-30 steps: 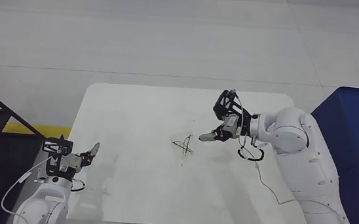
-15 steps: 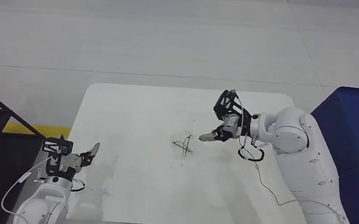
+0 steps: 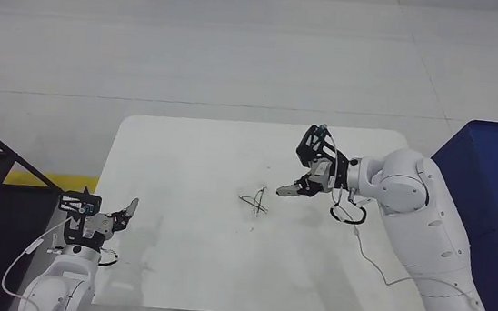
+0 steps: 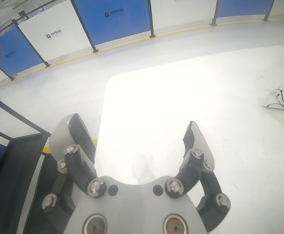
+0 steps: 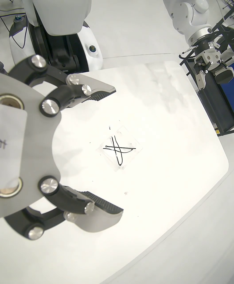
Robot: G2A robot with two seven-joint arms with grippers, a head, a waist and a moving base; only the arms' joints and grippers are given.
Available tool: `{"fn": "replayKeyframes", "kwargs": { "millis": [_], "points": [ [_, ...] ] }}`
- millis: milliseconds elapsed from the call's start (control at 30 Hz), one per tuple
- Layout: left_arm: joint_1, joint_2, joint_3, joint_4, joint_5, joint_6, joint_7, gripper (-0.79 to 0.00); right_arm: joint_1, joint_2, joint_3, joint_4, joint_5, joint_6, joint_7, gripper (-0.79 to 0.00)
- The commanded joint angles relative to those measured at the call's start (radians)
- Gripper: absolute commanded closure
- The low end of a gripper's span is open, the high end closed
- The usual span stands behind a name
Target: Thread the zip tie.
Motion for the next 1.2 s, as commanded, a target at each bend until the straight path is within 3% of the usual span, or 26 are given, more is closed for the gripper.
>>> {"fn": "replayKeyframes", "kwargs": {
  "millis": [0, 333, 433, 567, 733, 1167],
  "points": [
    [0.000, 0.000, 0.000, 0.000, 0.000, 0.000, 0.000, -0.785, 0.000, 0.000, 0.000, 0.000, 0.000, 0.000, 0.000, -0.785],
    [0.000, 0.000, 0.000, 0.000, 0.000, 0.000, 0.000, -0.785, 0.032, -0.002, -0.025, 0.036, 0.033, -0.026, -0.014, -0.785],
    [0.000, 0.000, 0.000, 0.000, 0.000, 0.000, 0.000, -0.785, 0.154, -0.010, -0.130, 0.110, 0.051, 0.022, 0.034, -0.785],
    [0.000, 0.000, 0.000, 0.000, 0.000, 0.000, 0.000, -0.785, 0.343, -0.021, -0.355, 0.241, 0.091, 0.104, 0.116, -0.785],
    [0.000, 0.000, 0.000, 0.000, 0.000, 0.000, 0.000, -0.785, 0.528, -0.023, -0.602, 0.387, 0.113, 0.094, 0.106, -0.785],
    [0.000, 0.000, 0.000, 0.000, 0.000, 0.000, 0.000, -0.785, 0.541, -0.021, -0.627, 0.386, 0.089, 0.067, 0.079, -0.785]
  ]
}}
